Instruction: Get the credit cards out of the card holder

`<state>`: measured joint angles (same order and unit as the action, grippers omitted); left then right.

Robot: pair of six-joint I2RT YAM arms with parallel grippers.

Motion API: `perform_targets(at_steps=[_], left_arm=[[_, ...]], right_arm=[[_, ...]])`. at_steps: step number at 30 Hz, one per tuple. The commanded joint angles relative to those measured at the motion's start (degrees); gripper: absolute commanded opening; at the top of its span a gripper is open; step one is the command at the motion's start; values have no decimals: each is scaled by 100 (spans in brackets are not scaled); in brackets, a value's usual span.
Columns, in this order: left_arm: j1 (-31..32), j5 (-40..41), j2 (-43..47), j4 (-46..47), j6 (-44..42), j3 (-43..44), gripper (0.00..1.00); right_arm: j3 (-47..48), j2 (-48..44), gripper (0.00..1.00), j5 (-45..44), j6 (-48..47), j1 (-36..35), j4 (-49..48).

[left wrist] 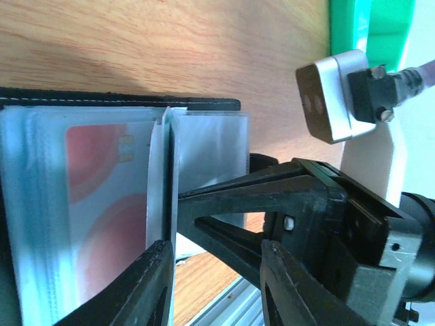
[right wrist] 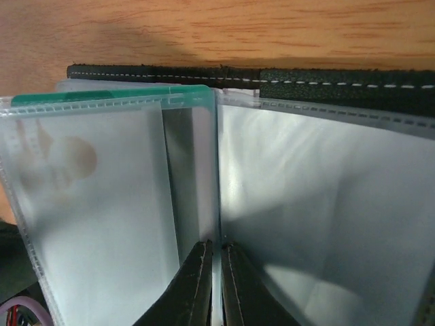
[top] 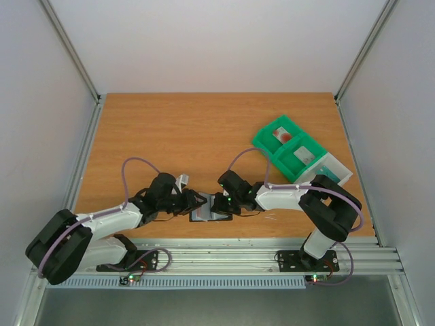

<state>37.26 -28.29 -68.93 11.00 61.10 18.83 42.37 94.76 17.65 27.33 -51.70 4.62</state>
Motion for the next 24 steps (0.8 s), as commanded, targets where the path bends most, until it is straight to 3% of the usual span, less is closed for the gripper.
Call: perform_targets(at_steps=[1, 9, 15, 24], left_arm=[[75, -4, 176, -92, -99, 219, 36], [129, 48, 14, -287, -193, 301, 34], [183, 134, -30, -679, -356, 499, 39], [229, -74, -115, -531, -314, 608, 43]], right_arm=[[-130, 26, 8, 24, 80, -50, 58], [-130, -62, 9, -5, 85, -51, 81], [-123, -130, 10, -15, 79, -50, 113], [-58, -248, 13, -127, 39, -50, 246]])
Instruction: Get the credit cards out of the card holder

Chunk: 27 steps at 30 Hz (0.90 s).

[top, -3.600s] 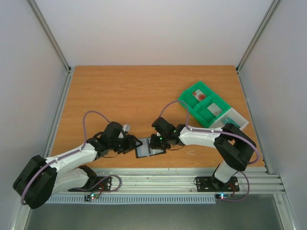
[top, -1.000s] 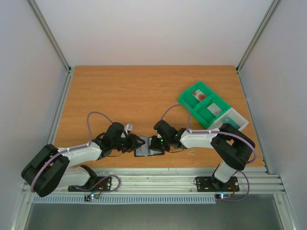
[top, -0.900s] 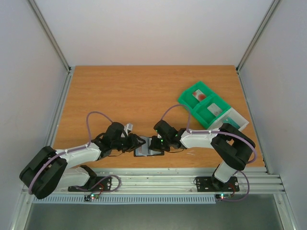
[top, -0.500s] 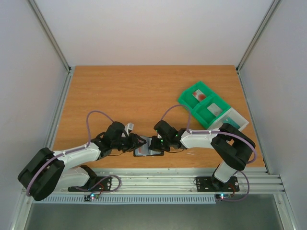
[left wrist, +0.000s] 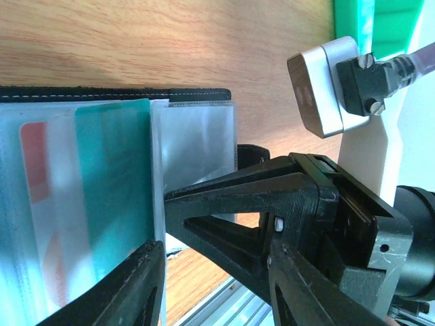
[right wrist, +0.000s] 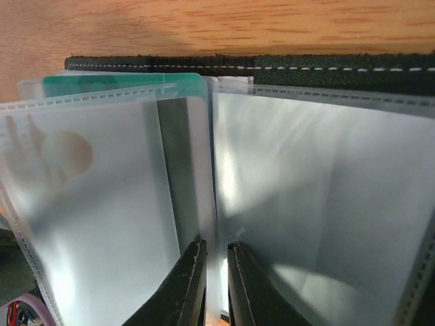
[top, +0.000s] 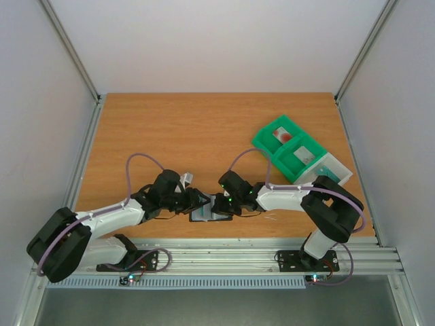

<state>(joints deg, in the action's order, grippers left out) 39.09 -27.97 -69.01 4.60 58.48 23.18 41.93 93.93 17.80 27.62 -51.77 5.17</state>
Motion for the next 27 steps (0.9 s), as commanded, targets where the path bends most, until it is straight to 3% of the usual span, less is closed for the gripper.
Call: perform_targets(at_steps=[1, 13, 27], left_arm=[[51, -121, -112, 137, -41, 165, 43], [85, -260, -428, 705, 210, 215, 43], [398, -272, -1093, 1245, 348, 603, 42]], right_arm=[[-14, -206, 13, -156, 16, -44, 201], [-94, -550, 16, -405, -53, -38, 352], [-127, -1889, 16, -1650, -461, -35, 1902]])
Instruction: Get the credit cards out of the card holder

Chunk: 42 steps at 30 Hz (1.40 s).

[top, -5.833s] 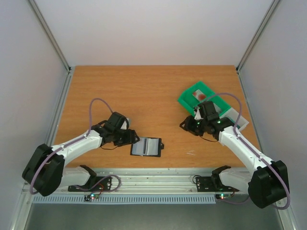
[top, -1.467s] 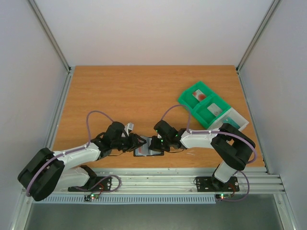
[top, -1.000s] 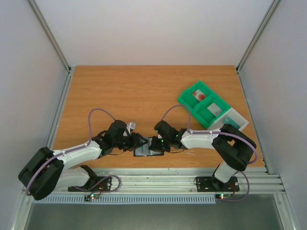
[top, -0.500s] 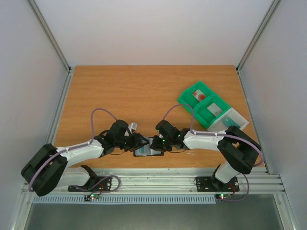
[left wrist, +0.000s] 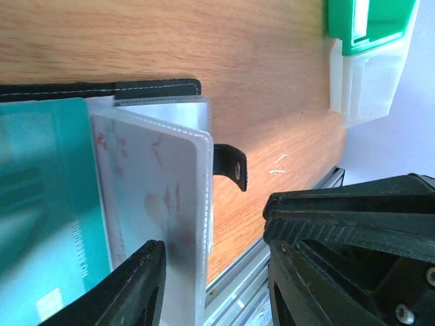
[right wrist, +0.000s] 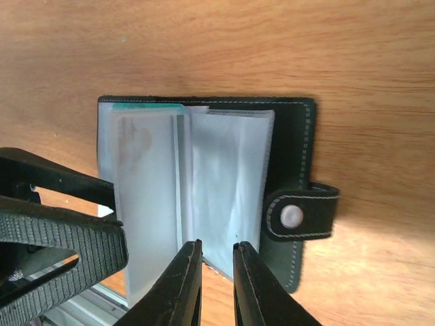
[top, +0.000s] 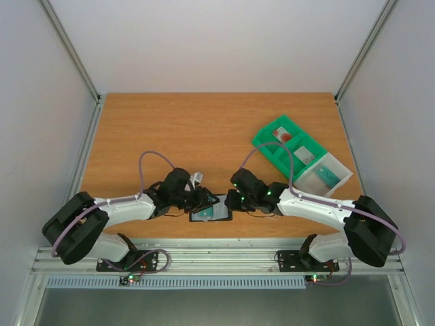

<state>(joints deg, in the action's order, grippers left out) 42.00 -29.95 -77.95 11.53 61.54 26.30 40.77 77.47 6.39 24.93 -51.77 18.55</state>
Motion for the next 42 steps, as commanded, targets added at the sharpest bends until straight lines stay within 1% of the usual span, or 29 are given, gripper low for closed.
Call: perform_targets(at_steps=[1, 4, 8, 12, 24, 27, 31, 34, 42], left_arm=[[129, -72, -230, 597, 42, 305, 42], [133, 98, -116, 600, 30, 182, 42], [137, 433, 175, 138, -128, 76, 42], [140, 763, 248, -207, -255, 26, 41], [133, 842, -440, 146, -242, 20, 39], [131, 876, -607, 157, -264, 15, 37], [125, 948, -676, 207, -274, -59, 36], [132, 965, -715, 229, -289, -91, 36], [128, 899, -827, 431, -249, -195, 36]], right_arm=[[-15, -301, 16, -532, -197, -31, 578], [3, -366, 16, -559, -260, -35, 555], [182, -255, 16, -569, -360, -35, 708], [211, -173, 16, -542, -370, -35, 611], [312, 452, 16, -393, -380, 6, 227], [262, 579, 15, -335, -334, 52, 68], [232, 797, 15, -222, -313, 103, -116], [219, 940, 10, -113, -314, 123, -201], [97, 1021, 10, -136, -214, 126, -147]])
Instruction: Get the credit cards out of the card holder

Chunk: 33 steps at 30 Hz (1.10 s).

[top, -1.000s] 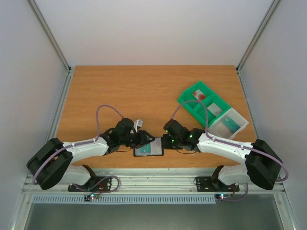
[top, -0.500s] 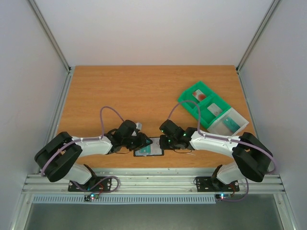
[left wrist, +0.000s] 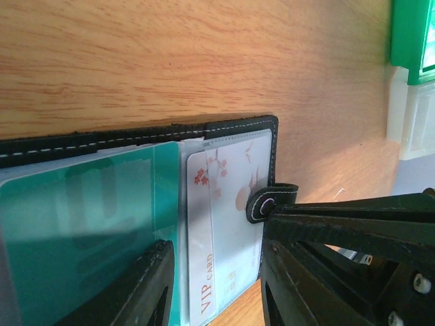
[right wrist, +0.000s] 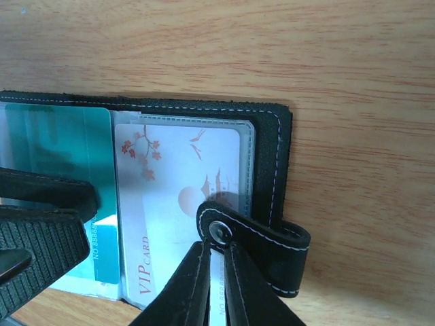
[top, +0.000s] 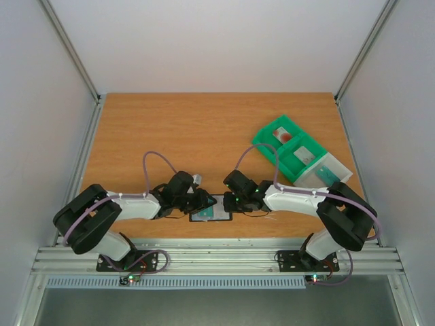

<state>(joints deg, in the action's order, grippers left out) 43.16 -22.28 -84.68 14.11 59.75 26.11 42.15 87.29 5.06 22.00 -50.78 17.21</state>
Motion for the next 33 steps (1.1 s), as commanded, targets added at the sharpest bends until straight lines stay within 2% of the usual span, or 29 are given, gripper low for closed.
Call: perform_targets(at_steps=[1, 9, 23, 33], left_arm=[[13, 128, -144, 184, -62, -188, 36], [15, 148, -82, 191, -51, -252, 36], [16, 195, -163, 110, -33, -278, 36], [17, 0, -365, 620, 213, -368, 36]], right_arm=[[-50, -6, 10, 22, 84, 25, 11], [41, -638, 16, 92, 19, -1, 306], [-430, -53, 14, 286, 422, -54, -424], [-617, -12, 10, 241, 484, -54, -494]])
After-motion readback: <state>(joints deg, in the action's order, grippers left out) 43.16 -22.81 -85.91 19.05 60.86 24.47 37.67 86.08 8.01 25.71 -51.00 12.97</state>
